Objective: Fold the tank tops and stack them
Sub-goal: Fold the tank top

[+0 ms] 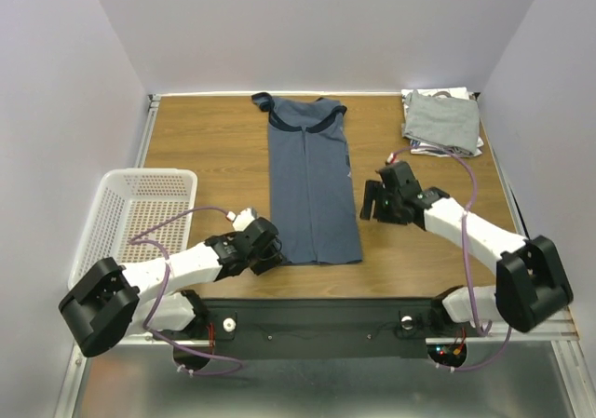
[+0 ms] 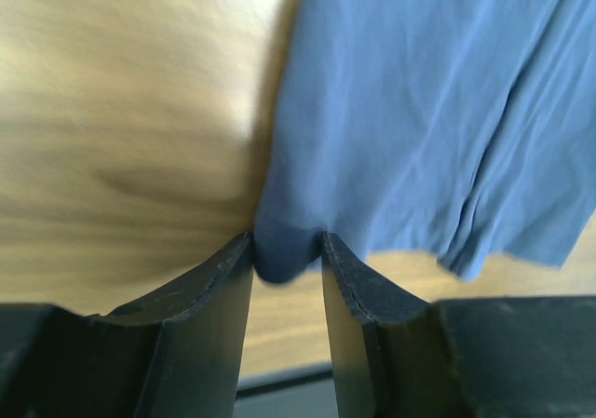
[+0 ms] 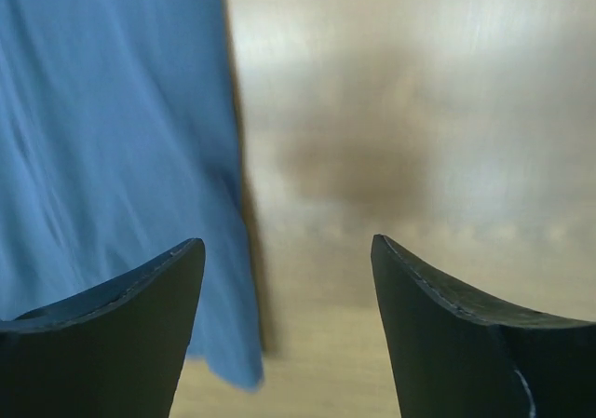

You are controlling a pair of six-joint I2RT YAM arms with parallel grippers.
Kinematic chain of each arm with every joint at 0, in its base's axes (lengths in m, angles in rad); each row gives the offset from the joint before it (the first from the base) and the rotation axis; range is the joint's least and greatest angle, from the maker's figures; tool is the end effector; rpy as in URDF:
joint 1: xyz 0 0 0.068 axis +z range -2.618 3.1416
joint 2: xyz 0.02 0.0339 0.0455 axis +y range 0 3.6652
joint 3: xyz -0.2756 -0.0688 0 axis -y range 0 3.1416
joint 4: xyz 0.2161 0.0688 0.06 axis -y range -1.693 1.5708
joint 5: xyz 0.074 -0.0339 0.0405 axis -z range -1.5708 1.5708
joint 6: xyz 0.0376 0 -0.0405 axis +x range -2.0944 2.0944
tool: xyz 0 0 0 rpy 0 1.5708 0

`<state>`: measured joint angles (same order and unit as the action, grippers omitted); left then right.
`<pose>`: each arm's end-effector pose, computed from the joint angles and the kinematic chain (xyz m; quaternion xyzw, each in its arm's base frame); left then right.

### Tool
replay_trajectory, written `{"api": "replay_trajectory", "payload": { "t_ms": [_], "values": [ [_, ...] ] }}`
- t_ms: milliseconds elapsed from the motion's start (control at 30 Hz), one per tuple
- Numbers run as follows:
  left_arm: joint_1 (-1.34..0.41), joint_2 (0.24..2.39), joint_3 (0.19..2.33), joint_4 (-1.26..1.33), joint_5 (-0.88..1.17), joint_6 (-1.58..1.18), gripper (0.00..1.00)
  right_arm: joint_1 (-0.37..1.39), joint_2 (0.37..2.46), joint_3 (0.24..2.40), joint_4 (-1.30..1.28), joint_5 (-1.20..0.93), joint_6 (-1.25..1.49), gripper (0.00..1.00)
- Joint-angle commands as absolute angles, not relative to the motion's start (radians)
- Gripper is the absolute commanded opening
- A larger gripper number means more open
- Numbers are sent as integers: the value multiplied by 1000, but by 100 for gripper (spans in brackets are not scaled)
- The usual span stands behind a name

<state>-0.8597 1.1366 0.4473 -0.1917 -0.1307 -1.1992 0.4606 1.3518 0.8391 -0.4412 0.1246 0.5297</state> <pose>0.1211 -0.1330 0.1866 -0.1804 0.9219 -0.2575 0.2265 0.2191 0.1035 0.2380 0.0517 0.9497 0.0918 0.2948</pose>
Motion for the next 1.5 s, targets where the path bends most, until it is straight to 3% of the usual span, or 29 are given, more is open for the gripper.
{"api": "replay_trajectory", "payload": {
  "t_ms": [0,367,1000,1133,1467],
  "values": [
    [-931,1157,449,-302,-132,-1250,46,483,1231,705,-408,60,621,76],
    [-965,1114,509,-485,-250,-1290,47,586,1069,539,-402,5,747,72],
    [-922,1023,543,-333,-233,-1085,46,638,1058,442,-304,-32,838,68],
    [-922,1022,514,-287,-189,-1059,40,640,1043,440,-302,-40,842,67],
    [-914,1005,492,-367,-248,-1140,42,641,1051,460,-302,-43,848,66]
  ]
}}
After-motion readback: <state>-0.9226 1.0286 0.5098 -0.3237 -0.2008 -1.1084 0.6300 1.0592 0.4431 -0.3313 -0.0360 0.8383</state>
